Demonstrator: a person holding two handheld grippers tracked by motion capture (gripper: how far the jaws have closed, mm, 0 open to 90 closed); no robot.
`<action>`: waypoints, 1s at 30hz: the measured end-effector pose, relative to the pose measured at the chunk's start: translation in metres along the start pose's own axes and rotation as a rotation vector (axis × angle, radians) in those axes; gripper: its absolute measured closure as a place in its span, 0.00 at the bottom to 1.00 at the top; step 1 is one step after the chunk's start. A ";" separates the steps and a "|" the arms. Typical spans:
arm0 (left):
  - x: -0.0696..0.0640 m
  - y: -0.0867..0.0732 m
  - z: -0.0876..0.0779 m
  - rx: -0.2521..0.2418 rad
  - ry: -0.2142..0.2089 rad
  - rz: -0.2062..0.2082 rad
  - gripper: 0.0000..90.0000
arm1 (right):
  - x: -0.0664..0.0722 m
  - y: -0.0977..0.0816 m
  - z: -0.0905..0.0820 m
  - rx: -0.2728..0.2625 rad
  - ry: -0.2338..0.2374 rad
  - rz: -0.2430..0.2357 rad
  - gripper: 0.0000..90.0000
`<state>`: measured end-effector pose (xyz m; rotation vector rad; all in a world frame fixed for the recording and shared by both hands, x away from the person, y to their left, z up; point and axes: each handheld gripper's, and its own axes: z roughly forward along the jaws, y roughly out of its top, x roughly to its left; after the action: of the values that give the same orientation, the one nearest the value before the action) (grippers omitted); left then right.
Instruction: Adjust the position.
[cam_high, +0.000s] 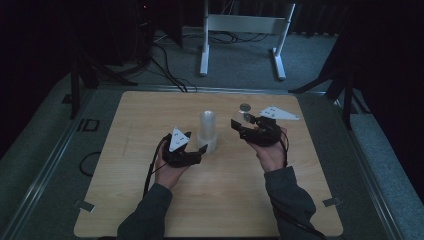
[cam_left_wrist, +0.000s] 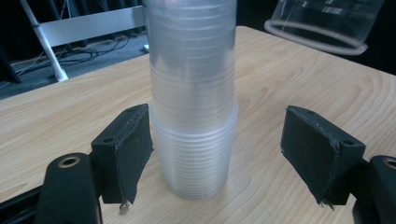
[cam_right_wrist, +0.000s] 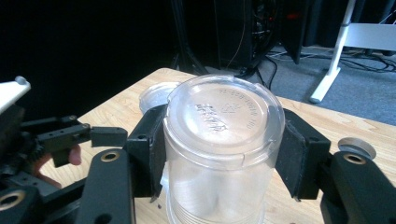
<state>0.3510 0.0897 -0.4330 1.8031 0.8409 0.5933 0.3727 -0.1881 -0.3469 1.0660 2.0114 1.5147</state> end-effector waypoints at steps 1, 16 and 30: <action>0.000 0.000 0.000 -0.001 -0.001 0.003 0.27 | 0.000 -0.002 0.000 -0.001 -0.002 0.001 0.46; -0.010 0.003 -0.003 -0.004 -0.024 0.026 0.27 | 0.000 -0.029 0.007 0.018 0.015 0.055 0.46; -0.021 0.011 -0.008 -0.026 -0.054 0.065 0.27 | -0.003 -0.048 0.009 0.007 0.032 0.124 0.46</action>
<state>0.3351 0.0753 -0.4203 1.8200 0.7370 0.5921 0.3651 -0.1901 -0.3949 1.1967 2.0064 1.5974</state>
